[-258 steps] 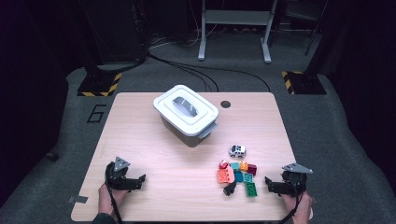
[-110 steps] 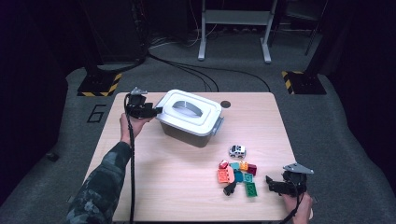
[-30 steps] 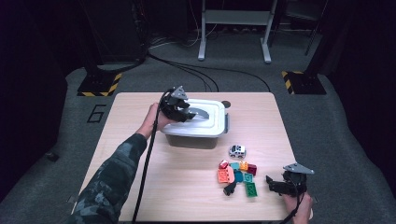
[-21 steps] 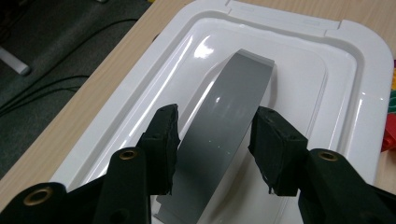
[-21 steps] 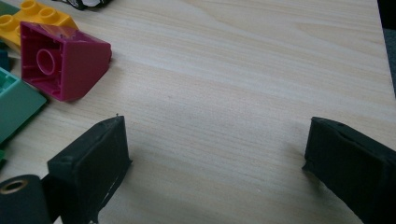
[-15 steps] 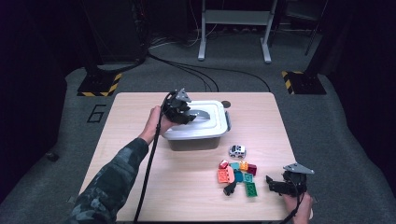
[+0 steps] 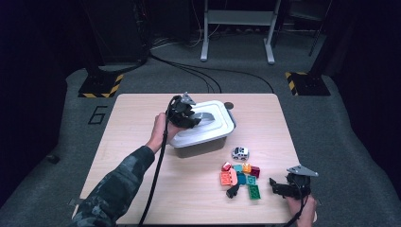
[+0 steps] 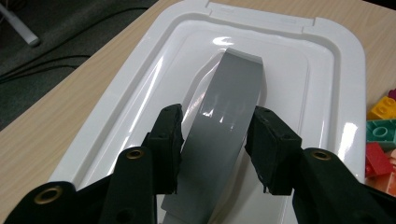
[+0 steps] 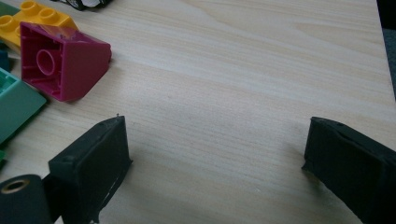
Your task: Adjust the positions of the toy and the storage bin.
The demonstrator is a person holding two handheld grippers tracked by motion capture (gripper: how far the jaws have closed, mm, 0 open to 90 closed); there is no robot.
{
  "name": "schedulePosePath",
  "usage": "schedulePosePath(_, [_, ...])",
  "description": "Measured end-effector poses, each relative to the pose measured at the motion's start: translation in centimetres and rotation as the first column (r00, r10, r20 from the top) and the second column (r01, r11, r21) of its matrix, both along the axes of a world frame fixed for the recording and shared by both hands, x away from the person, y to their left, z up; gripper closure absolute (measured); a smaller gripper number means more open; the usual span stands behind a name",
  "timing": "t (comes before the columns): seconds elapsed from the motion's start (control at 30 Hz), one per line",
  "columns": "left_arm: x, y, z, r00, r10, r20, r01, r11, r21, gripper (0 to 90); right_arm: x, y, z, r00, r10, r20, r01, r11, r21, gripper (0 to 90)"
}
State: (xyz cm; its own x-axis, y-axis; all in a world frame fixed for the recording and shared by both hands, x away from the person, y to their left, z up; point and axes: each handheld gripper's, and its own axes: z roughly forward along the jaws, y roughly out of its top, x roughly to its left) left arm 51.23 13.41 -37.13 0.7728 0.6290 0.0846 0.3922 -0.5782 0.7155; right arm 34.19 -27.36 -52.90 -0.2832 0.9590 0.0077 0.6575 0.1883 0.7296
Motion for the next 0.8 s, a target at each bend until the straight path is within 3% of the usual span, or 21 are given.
schedulePosePath(0.2, [-0.2,-0.7,0.2,0.9996,0.022,-0.020,-0.022,0.9997,0.010,56.3,0.0,0.0,0.0,1.0000,-0.001,0.000,0.001,1.0000,0.000,5.9])
schedulePosePath(0.27, [0.0,-0.7,0.4,0.9997,-0.008,-0.022,0.007,0.9999,-0.015,52.3,0.0,0.0,0.0,1.0000,-0.001,0.000,0.001,1.0000,0.000,5.8])
schedulePosePath(0.3, [0.1,-0.8,0.5,0.9998,-0.017,-0.009,0.017,0.9999,0.002,50.0,0.0,0.0,0.0,1.0000,0.000,0.000,0.000,1.0000,0.000,5.9])
schedulePosePath(0.37, [0.5,-1.1,0.6,0.9976,-0.068,-0.010,0.068,0.9975,-0.016,52.9,0.0,0.0,0.0,1.0000,-0.001,0.000,0.001,1.0000,0.000,5.9])
schedulePosePath(0.4, [0.7,-1.2,0.5,0.9981,-0.062,-0.002,0.062,0.9981,0.008,55.4,0.0,0.0,0.0,1.0000,-0.001,0.000,0.001,1.0000,0.001,5.9])
schedulePosePath(0.5, [0.9,-1.4,0.4,0.9972,-0.074,-0.012,0.074,0.9973,0.002,58.8,0.0,0.0,0.0,1.0000,0.000,0.000,0.000,1.0000,0.001,5.9])
schedulePosePath(0.8, [0.6,-2.3,0.3,0.9995,-0.030,-0.009,0.030,0.9995,-0.005,66.4,0.0,0.0,0.0,1.0000,0.001,0.001,-0.001,1.0000,0.000,6.1])
